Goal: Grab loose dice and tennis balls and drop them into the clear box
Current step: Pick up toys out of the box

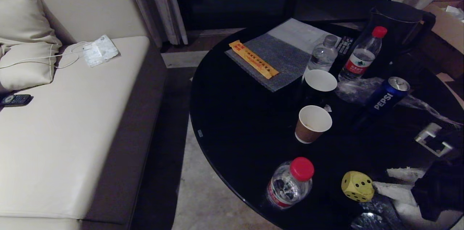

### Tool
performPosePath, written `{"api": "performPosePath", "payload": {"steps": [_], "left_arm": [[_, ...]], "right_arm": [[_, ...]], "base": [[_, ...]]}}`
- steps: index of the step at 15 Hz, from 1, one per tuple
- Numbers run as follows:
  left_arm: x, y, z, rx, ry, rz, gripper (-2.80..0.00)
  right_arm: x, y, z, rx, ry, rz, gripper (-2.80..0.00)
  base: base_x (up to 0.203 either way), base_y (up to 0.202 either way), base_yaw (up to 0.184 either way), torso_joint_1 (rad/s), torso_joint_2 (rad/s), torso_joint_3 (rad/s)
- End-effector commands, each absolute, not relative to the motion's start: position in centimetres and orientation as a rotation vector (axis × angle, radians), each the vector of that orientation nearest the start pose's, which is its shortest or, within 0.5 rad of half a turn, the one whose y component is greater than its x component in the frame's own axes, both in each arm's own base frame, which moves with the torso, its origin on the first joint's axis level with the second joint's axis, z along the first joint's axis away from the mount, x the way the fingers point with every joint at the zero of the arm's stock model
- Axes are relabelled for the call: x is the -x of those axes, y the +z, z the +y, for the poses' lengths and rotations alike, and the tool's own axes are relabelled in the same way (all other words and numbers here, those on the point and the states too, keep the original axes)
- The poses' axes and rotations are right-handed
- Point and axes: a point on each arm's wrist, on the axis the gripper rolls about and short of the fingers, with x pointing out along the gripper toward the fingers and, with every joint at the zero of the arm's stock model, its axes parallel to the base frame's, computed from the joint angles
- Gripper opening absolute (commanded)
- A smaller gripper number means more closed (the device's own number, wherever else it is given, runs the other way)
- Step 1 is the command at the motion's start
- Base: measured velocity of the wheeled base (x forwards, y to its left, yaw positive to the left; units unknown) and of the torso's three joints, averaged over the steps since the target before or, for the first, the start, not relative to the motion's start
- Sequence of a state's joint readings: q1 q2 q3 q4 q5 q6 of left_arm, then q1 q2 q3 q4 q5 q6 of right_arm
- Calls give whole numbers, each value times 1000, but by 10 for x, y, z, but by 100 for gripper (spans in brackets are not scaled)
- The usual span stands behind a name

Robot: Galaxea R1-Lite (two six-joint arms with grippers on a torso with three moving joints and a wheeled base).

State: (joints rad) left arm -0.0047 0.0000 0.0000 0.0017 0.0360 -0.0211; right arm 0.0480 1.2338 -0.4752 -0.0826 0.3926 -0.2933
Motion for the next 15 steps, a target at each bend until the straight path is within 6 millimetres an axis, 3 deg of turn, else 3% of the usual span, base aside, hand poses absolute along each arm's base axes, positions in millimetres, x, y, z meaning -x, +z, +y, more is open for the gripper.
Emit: {"api": "performPosePath", "payload": {"steps": [1,5,8,15], "left_arm": [[23,75,1,21,32,4,-280],[23,75,1,21,32,4,-280],[23,75,1,21,32,4,-280],[23,75,1,21,32,4,-280]], "right_arm": [[-177,143,15,195,498,664,0],[-196,136,16,227,507,636,0],[-196,132,18,181,609,639,0],[-210,109,15,268,664,705,0]], "base": [[0,0,0,0,0,0],[0,0,0,0,0,0],[0,0,0,0,0,0],[0,0,0,0,0,0]]}}
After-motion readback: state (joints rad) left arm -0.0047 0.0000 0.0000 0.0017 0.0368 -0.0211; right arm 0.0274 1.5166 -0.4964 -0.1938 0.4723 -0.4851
